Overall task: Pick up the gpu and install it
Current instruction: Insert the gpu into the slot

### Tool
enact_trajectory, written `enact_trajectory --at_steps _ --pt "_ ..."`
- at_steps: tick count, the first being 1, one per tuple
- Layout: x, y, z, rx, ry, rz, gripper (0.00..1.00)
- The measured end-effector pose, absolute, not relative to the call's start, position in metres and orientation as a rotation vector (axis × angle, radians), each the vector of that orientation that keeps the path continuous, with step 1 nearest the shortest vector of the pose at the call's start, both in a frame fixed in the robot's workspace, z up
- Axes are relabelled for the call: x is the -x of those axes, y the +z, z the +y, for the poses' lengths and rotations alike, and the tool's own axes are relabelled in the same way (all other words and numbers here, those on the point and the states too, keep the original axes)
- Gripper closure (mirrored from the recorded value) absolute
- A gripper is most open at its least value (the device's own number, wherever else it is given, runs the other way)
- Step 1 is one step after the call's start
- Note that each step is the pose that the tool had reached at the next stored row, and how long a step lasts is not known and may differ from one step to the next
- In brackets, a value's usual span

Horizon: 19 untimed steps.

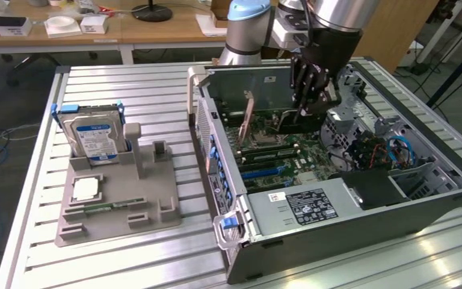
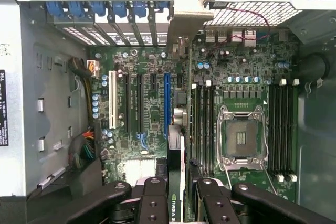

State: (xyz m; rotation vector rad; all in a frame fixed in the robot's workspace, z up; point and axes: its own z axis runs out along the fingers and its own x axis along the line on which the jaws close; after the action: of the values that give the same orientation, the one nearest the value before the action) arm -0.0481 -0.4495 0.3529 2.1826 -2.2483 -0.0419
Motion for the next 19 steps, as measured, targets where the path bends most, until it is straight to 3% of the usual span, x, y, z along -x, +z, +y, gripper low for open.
enact_trajectory --at_steps 19 --pt "0.051 0.329 -0.450 -2.182 -0.042 -2.248 0.74"
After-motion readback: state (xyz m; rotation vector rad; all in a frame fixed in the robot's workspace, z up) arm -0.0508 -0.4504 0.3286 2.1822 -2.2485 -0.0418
